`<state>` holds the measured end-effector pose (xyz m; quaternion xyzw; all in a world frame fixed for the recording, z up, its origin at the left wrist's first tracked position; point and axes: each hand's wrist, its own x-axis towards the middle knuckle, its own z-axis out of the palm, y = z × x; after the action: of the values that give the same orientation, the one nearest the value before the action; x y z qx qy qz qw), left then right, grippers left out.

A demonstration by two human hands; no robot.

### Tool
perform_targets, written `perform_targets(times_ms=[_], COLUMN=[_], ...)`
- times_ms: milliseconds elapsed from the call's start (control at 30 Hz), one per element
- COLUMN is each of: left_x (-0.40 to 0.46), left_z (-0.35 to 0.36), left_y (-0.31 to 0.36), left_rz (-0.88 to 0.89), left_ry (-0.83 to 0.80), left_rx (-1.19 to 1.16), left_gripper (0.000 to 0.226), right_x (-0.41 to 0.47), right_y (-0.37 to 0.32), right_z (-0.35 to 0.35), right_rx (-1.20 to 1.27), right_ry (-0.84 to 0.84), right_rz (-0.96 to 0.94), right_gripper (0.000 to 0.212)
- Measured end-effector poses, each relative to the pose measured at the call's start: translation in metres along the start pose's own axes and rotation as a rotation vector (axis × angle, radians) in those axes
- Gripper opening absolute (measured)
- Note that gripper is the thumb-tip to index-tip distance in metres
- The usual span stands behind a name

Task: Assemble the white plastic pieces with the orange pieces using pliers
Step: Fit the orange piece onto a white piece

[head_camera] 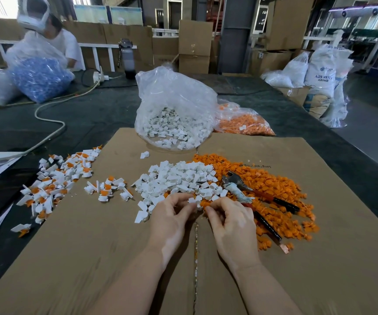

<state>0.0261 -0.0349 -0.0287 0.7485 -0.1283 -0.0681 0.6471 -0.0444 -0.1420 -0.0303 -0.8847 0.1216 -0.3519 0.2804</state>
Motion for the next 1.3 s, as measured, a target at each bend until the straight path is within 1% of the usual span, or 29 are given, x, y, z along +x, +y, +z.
perform_targets(times_ms=[200,433,533,633,733,800,900,1033,1167,1300], left_x=[0.0003,-0.0044,-0.0077,-0.0085,-0.006,-0.0049,-0.004,-0.0041,-0.0055,-0.0057], left_z=[0.0003,0.0021,0.0022,0.0018,0.0015,0.0003,-0.0013,-0.0021,-0.0026,-0.0023], left_y=[-0.0005,0.0023,0.0048,0.007,0.008,0.0079,0.0077,0.0072,0.0083,0.0077], left_rz=[-0.025,-0.012,0.037,0.038,-0.017,-0.033,-0.038,-0.015,-0.012,-0.018], left_ry=[-0.057,-0.097,-0.134,-0.141,-0.104,-0.089,-0.09,-0.12,-0.136,-0.128], left_rx=[-0.106,-0.097,-0.033,-0.061,-0.143,-0.165,-0.19,-0.165,-0.18,-0.178], left_gripper=[0.013,0.015,0.016,0.015,0.011,0.01,0.012,0.014,0.013,0.016], right_x=[0.0004,-0.0004,-0.001,-0.0017,-0.0012,-0.0007,-0.0002,-0.0001,0.0008,0.0017], right_y=[-0.0018,-0.0017,-0.0017,0.0007,0.0004,-0.0014,-0.0019,-0.0025,-0.003,-0.0033], right_z=[0.0006,0.0031,0.0031,0.0029,0.0017,0.0003,-0.0014,-0.0022,-0.0031,-0.0034], right_rx=[-0.062,-0.11,-0.133,-0.117,-0.076,-0.029,0.036,0.02,0.026,0.03], right_ry=[0.004,-0.006,-0.01,-0.026,-0.033,-0.009,0.009,-0.041,-0.081,-0.085], right_rz=[-0.016,-0.052,-0.086,-0.066,-0.064,-0.08,-0.075,-0.101,-0.092,-0.08], right_gripper=[0.019,0.026,0.029,0.026,0.015,0.008,0.017,0.026,0.024,0.019])
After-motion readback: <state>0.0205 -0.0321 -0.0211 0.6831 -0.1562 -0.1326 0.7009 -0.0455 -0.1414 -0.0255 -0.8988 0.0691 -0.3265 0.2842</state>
